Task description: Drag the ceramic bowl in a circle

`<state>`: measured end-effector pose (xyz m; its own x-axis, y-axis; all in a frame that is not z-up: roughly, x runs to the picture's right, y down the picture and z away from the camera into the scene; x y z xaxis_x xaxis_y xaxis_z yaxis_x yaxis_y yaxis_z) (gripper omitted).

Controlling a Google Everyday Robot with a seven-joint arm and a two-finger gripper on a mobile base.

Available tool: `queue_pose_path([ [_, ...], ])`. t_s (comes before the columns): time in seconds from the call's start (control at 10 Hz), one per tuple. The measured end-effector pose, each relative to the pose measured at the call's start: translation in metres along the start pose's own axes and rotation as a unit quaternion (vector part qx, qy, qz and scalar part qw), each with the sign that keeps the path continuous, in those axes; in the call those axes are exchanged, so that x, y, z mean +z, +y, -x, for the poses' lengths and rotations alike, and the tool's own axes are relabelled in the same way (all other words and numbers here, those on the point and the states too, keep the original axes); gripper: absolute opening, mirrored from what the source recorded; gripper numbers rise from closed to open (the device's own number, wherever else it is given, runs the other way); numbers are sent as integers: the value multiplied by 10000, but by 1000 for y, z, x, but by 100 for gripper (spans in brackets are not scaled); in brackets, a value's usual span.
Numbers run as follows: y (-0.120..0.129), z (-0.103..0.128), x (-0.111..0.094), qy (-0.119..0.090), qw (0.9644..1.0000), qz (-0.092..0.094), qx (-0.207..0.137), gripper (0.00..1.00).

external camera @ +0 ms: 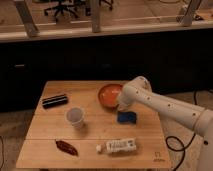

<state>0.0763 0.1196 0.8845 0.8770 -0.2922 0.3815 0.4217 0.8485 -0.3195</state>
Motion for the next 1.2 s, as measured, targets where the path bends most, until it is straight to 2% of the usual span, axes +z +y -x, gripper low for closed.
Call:
queue_pose_path([
  [0.4, 1, 15, 1, 50, 9996, 36, -283, 0],
  [0.6, -9, 32, 6, 72, 9989, 44, -458, 0],
  [0.9, -17, 40, 10, 132, 9980, 53, -621, 0],
  [1.2, -29, 63, 12, 102, 9971, 63, -752, 0],
])
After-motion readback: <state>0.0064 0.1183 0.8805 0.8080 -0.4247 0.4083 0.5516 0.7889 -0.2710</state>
